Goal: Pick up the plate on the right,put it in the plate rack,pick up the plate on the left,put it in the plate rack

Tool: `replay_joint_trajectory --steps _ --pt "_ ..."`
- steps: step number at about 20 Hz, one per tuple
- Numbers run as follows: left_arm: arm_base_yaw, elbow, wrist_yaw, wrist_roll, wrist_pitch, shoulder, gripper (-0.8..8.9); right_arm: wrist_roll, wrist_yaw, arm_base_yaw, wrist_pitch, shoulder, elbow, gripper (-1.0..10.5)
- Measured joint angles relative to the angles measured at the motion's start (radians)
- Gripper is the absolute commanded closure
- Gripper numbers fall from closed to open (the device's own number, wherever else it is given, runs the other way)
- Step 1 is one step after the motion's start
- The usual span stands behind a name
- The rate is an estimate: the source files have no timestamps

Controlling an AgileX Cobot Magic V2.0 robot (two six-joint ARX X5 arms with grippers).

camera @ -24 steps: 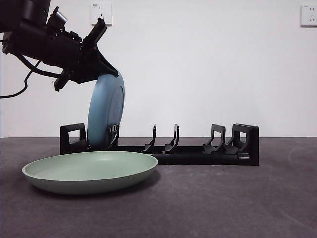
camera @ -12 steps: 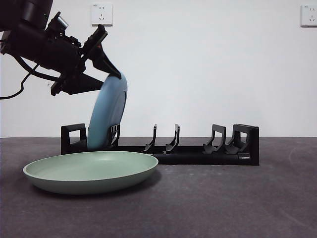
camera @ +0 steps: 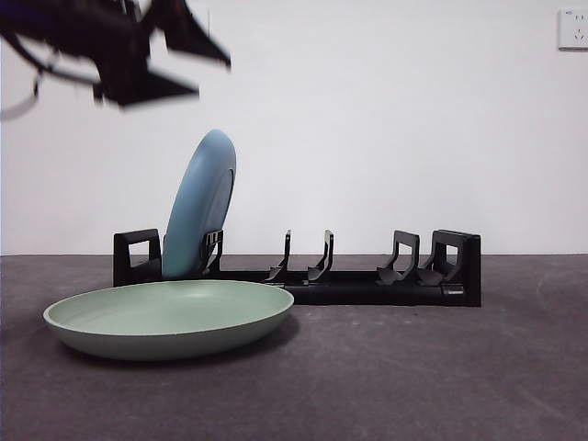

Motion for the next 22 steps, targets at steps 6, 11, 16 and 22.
replay_joint_trajectory --steps 6,11,16,22 --pt "-0.037 0.005 0.004 0.256 -0.273 -0.241 4.67 0.003 -0.097 0.034 -0.112 0.104 0.000 5.1" --pt "-0.116 0.134 -0.108 0.525 -0.683 -0.387 4.68 -0.013 -0.101 0.118 -0.156 0.223 0.000 5.1" --pt "-0.243 0.304 -0.335 0.763 -1.092 -0.417 4.69 -0.023 -0.100 0.201 -0.135 0.372 0.000 5.1" --pt "-0.386 0.340 -0.557 0.847 -1.283 -0.412 4.68 -0.023 -0.100 0.274 0.008 0.634 0.000 6.1"
